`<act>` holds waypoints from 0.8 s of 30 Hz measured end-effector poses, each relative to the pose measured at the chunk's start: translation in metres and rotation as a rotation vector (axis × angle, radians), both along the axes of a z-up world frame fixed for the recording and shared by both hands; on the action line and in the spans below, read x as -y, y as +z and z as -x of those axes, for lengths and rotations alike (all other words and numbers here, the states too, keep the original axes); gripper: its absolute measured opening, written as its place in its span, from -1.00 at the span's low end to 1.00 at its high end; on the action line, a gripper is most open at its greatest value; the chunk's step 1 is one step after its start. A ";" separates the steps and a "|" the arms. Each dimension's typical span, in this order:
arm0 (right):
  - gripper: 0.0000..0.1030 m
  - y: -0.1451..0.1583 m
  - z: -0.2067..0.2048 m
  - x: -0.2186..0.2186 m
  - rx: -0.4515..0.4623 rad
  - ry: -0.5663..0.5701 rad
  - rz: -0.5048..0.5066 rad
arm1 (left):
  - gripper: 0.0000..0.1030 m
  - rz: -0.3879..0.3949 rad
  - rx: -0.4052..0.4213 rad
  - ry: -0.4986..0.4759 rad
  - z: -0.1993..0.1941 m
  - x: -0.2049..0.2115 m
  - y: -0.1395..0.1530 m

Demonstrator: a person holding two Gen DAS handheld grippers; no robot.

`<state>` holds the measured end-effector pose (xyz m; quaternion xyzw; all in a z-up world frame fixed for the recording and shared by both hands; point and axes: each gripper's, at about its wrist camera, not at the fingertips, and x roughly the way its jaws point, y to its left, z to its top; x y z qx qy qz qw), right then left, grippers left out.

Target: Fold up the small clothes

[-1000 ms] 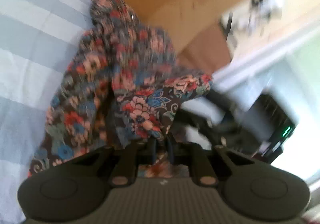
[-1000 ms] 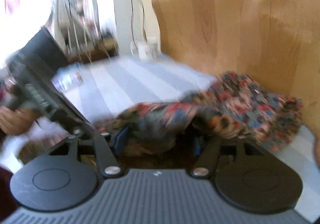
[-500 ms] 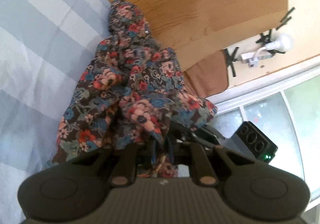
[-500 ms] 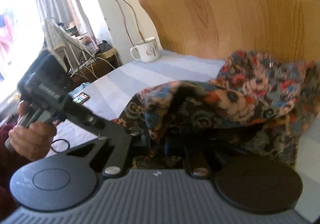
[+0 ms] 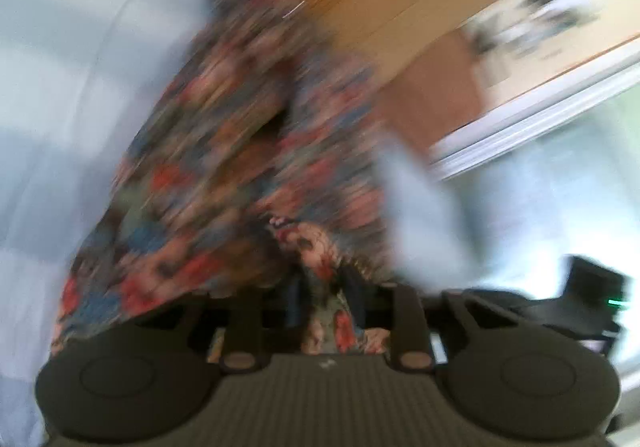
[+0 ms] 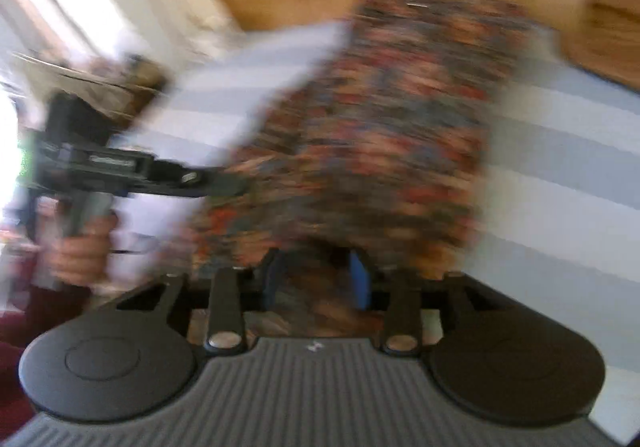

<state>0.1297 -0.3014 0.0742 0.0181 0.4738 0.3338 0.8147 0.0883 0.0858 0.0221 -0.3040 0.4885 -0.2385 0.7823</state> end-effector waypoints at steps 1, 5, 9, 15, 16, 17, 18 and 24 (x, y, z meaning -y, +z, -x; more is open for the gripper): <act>-0.19 -0.008 0.004 0.007 0.010 -0.025 0.021 | -0.50 -0.024 -0.024 -0.005 0.001 0.003 -0.010; -0.14 -0.023 0.025 0.035 -0.065 -0.057 -0.108 | -0.18 -0.009 0.039 -0.017 0.016 -0.001 -0.001; -0.10 -0.027 0.037 0.025 -0.040 -0.058 -0.166 | -0.11 -0.046 0.062 -0.029 0.022 0.005 0.007; -0.12 -0.032 0.044 -0.010 0.036 -0.022 -0.165 | -0.11 -0.058 0.056 -0.046 0.035 0.010 0.005; -0.24 -0.040 0.041 -0.011 0.014 -0.034 -0.148 | -0.11 -0.060 0.050 -0.043 0.036 0.010 0.004; -0.48 -0.046 0.039 -0.012 0.011 -0.045 -0.142 | -0.13 -0.061 0.045 -0.040 0.037 0.010 0.003; -0.59 -0.047 0.042 -0.011 0.038 -0.051 -0.138 | -0.17 -0.061 0.043 -0.040 0.039 0.011 0.003; -0.85 -0.021 0.078 0.001 0.070 0.024 -0.190 | -0.27 -0.084 0.090 -0.085 0.056 0.015 0.009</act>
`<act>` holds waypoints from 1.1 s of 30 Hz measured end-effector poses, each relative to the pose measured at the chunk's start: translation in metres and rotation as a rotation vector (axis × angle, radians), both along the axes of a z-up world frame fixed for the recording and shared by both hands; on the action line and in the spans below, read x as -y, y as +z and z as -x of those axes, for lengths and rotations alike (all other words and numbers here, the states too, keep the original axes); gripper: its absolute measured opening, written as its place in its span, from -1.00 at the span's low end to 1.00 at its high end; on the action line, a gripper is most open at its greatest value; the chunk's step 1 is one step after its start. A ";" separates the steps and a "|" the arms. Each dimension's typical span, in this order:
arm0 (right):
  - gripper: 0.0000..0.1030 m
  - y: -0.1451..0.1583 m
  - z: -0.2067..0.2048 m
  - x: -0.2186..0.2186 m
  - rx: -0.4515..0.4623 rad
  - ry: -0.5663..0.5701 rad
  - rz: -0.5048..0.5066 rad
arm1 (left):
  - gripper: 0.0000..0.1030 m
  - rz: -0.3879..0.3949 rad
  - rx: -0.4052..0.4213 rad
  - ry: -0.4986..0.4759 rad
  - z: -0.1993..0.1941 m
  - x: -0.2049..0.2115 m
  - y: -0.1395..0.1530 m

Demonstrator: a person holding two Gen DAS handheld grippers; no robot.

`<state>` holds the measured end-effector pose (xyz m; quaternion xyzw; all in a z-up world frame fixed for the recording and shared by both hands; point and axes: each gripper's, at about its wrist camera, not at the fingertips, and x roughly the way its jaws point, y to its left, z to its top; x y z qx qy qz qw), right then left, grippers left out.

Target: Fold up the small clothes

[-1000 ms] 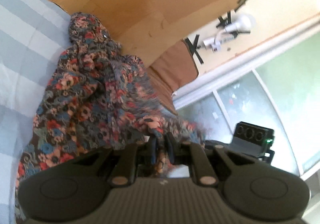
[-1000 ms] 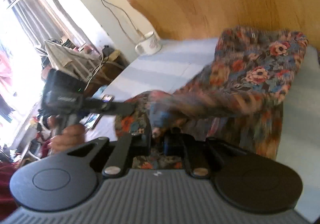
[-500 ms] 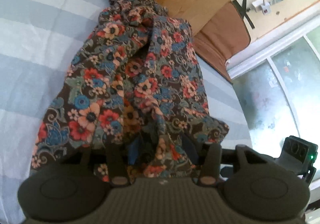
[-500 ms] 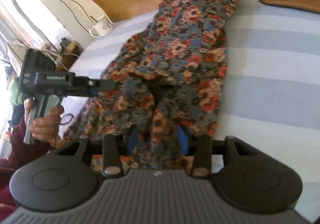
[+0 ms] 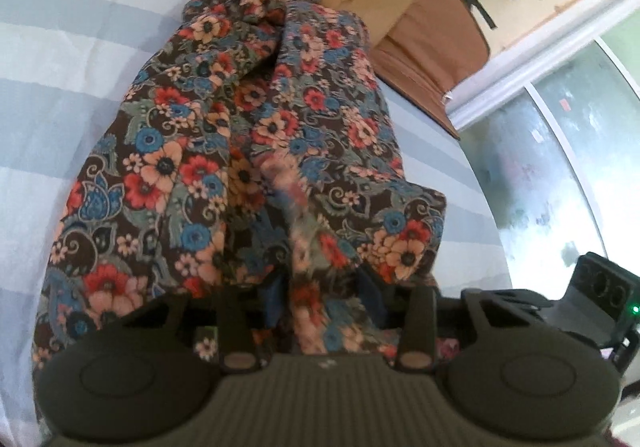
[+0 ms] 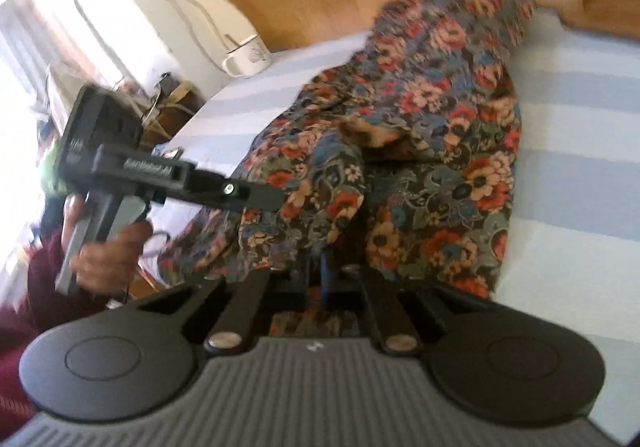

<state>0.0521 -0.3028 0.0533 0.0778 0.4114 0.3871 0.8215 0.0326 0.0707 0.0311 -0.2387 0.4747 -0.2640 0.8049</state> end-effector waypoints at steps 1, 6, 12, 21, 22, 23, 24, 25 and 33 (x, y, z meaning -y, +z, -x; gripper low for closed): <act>-0.84 -0.001 0.005 -0.001 0.009 -0.002 0.030 | -0.27 -0.009 0.011 -0.007 0.004 0.000 0.002; -0.65 -0.010 0.019 0.023 -0.059 -0.041 0.034 | -0.12 -0.037 0.109 -0.017 0.038 -0.022 0.023; 0.19 -0.003 0.030 0.082 -0.061 -0.224 -0.088 | 0.53 -0.166 0.217 0.155 0.075 -0.080 0.036; -0.76 -0.006 0.050 0.039 -0.053 -0.105 -0.103 | -0.81 -0.156 0.098 0.095 0.088 -0.070 0.009; -0.76 0.007 0.058 0.036 -0.008 -0.071 -0.131 | -0.81 -0.142 0.133 0.064 0.098 -0.066 0.020; -0.76 0.016 0.064 0.034 0.025 -0.042 -0.150 | -0.81 -0.147 0.169 0.040 0.106 -0.061 0.028; -0.76 0.018 0.067 0.032 0.042 -0.021 -0.159 | -0.81 -0.167 0.199 0.024 0.114 -0.056 0.033; -0.76 0.015 0.067 0.029 0.040 -0.009 -0.132 | -0.80 -0.198 0.209 0.014 0.118 -0.051 0.033; 0.00 -0.018 0.052 0.051 -0.140 -0.065 -0.171 | 0.15 -0.237 0.143 0.040 0.116 -0.058 0.024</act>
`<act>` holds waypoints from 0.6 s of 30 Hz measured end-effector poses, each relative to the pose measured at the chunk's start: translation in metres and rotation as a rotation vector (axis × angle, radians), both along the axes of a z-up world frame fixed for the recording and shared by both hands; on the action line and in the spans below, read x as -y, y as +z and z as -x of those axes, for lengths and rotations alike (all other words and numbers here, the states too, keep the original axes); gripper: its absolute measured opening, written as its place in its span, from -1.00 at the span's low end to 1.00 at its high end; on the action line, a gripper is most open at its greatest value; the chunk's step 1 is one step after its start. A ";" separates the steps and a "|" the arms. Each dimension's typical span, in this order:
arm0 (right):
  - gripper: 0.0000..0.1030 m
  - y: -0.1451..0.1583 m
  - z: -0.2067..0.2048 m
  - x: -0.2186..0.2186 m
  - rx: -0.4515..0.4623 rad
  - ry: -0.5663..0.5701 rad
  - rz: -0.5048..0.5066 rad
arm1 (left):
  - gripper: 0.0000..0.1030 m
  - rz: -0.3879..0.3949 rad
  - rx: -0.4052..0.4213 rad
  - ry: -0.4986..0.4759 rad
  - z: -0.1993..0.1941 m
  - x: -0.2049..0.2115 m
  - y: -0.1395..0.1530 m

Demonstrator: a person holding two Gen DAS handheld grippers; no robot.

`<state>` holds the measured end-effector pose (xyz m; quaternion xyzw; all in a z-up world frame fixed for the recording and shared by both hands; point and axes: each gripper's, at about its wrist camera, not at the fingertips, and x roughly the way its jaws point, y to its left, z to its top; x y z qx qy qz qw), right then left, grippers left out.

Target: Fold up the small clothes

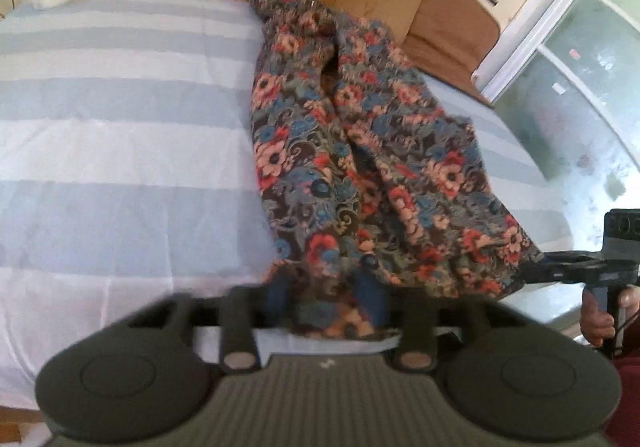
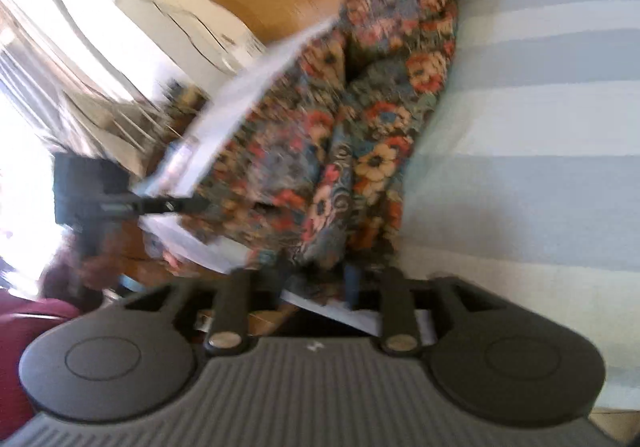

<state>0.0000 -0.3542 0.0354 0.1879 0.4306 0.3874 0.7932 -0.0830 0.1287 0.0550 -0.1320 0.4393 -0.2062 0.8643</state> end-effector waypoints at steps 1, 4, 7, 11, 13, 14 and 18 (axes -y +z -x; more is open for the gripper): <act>0.17 0.002 0.002 0.009 -0.004 -0.012 -0.028 | 0.31 0.002 0.022 0.004 0.003 -0.006 0.001; 0.17 0.001 0.008 0.021 -0.010 -0.069 -0.050 | 0.50 0.013 0.046 0.016 0.004 -0.016 0.007; 0.17 -0.008 0.004 0.031 -0.061 -0.115 -0.093 | 0.52 0.017 0.028 0.031 -0.003 -0.019 0.002; 0.16 -0.002 0.001 0.038 -0.030 -0.146 -0.100 | 0.37 0.039 0.074 0.086 -0.012 -0.027 0.010; 0.07 0.006 -0.007 0.037 0.009 -0.156 -0.121 | -0.02 0.086 0.122 0.103 -0.018 -0.029 0.018; -0.04 0.012 -0.012 0.035 0.033 -0.162 -0.123 | -0.17 0.098 0.139 0.103 -0.022 -0.029 0.022; -0.10 0.045 -0.047 0.031 0.130 -0.195 -0.056 | -0.66 0.046 0.166 0.074 -0.068 -0.012 0.035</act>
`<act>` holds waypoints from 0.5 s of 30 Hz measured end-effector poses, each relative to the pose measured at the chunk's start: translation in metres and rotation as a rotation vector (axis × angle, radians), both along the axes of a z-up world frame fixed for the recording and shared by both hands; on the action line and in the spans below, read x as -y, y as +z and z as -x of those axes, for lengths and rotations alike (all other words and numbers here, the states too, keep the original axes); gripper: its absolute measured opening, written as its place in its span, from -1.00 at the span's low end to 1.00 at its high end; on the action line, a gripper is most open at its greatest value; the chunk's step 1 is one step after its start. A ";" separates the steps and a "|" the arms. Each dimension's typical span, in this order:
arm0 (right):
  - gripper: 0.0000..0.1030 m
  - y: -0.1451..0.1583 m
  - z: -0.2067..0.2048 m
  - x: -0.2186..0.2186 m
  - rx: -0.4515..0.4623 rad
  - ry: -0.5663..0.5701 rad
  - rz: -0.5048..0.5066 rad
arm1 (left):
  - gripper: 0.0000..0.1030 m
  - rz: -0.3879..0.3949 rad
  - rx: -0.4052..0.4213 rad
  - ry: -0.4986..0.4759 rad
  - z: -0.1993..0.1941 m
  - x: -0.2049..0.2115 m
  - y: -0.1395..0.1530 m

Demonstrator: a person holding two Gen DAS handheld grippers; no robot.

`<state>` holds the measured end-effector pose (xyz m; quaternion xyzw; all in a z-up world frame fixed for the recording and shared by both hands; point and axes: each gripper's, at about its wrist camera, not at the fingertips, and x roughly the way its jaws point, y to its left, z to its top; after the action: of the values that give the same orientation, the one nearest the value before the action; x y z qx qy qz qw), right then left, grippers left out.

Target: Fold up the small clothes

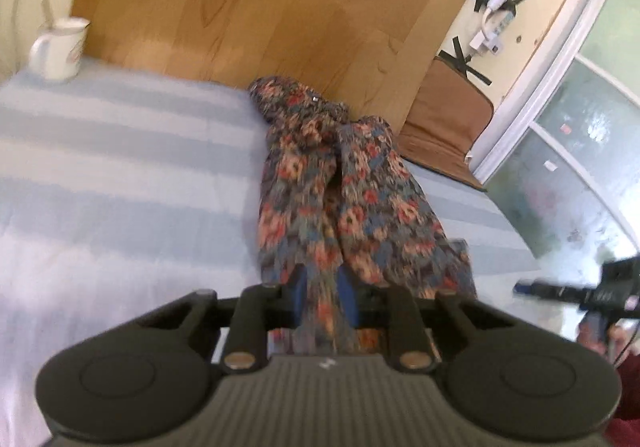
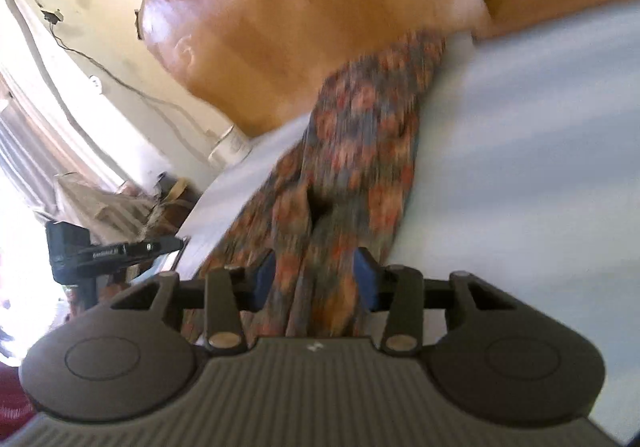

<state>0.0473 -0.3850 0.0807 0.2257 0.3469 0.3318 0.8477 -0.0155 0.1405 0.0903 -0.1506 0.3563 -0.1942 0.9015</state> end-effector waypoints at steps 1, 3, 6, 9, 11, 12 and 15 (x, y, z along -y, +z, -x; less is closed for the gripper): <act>-0.07 0.010 -0.013 0.000 0.027 -0.011 0.013 | -0.59 -0.023 0.006 0.005 -0.015 0.004 0.004; -0.07 0.026 -0.048 -0.003 0.068 -0.048 0.029 | -0.25 -0.055 0.000 0.031 -0.053 0.009 0.009; -0.02 0.037 -0.104 -0.002 0.100 -0.106 0.018 | 0.26 -0.064 -0.002 0.069 -0.120 0.008 0.014; 0.19 0.034 -0.172 -0.008 0.121 -0.148 0.039 | 0.67 -0.083 -0.013 0.117 -0.193 0.008 0.009; 0.29 0.022 -0.223 -0.014 0.122 -0.149 0.067 | 0.68 -0.071 -0.045 0.132 -0.246 0.012 -0.002; 0.31 0.015 -0.248 -0.016 0.109 -0.149 0.074 | 0.76 -0.062 -0.063 0.141 -0.272 0.015 -0.009; 0.46 -0.021 -0.319 -0.019 0.020 -0.171 0.021 | 0.93 -0.031 -0.083 0.136 -0.330 0.027 -0.026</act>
<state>0.3667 -0.3664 0.0601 0.2424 0.3213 0.2566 0.8787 0.3142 0.1137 0.0648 -0.1683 0.3852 -0.1207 0.8993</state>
